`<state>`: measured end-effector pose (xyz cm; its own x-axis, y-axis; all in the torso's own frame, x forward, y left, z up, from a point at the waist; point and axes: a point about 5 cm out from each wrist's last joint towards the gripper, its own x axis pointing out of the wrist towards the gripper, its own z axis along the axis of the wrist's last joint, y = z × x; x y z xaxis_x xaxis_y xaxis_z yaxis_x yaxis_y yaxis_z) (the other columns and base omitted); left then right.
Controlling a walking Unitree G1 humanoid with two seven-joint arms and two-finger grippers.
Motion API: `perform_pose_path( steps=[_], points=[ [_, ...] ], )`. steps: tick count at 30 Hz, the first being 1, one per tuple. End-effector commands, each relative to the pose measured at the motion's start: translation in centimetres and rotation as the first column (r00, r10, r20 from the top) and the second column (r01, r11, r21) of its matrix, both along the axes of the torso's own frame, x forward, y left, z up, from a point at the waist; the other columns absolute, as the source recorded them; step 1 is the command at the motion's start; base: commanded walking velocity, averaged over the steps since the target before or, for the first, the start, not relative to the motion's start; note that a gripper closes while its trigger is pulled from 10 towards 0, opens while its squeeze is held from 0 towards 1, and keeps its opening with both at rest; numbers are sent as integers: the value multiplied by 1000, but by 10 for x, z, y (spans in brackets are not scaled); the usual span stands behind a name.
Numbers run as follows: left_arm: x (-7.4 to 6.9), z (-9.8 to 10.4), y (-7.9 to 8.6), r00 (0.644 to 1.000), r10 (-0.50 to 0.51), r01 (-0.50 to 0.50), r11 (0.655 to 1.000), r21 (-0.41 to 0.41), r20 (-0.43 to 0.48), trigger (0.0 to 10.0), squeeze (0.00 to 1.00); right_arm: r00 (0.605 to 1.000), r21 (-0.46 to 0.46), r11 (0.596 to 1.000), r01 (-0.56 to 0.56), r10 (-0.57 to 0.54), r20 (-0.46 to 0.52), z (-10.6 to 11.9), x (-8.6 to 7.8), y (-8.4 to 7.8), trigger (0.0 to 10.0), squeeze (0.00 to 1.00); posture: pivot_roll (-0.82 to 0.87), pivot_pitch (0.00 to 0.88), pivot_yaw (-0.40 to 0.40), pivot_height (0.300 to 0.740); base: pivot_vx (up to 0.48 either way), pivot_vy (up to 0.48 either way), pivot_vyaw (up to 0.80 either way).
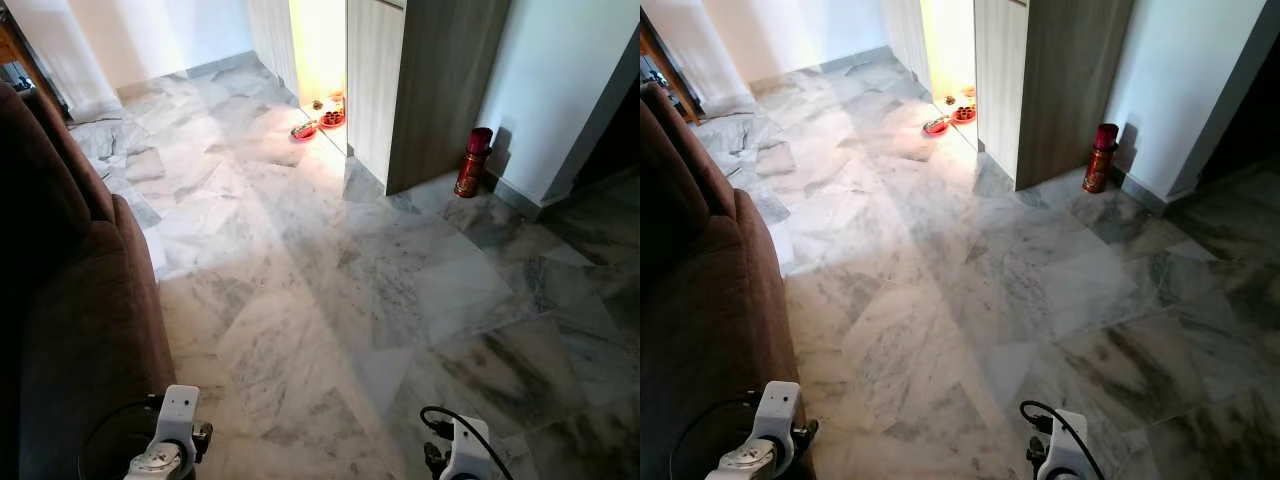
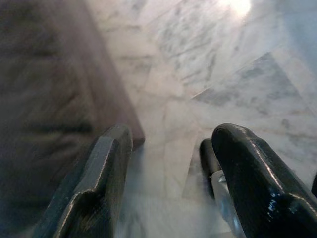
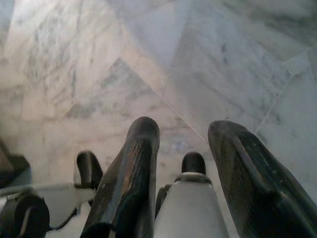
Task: Move the pillow to the sofa from floor
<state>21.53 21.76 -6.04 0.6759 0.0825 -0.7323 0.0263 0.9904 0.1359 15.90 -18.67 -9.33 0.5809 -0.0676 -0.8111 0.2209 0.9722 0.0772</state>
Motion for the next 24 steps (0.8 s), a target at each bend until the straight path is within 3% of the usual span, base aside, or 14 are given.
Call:
perform_pose_path(
  steps=[1,19,24],
  points=[
    [-10,-6,2,999,5,-4,1000,13,-53,10000,0,1000,12,1000,-16,16,-2,0,0,3,10000,0,-49,40,81,740,0,0,800],
    [-12,-10,-10,998,24,-25,1000,-19,-54,10000,0,998,-21,998,-57,57,10,4,7,-10,10000,0,-47,34,10,740,0,0,800],
    [-11,-10,-11,998,29,-30,999,-23,-55,10000,0,999,10,999,-35,34,26,6,11,-8,10000,0,-42,27,7,740,0,0,383]
  ],
)
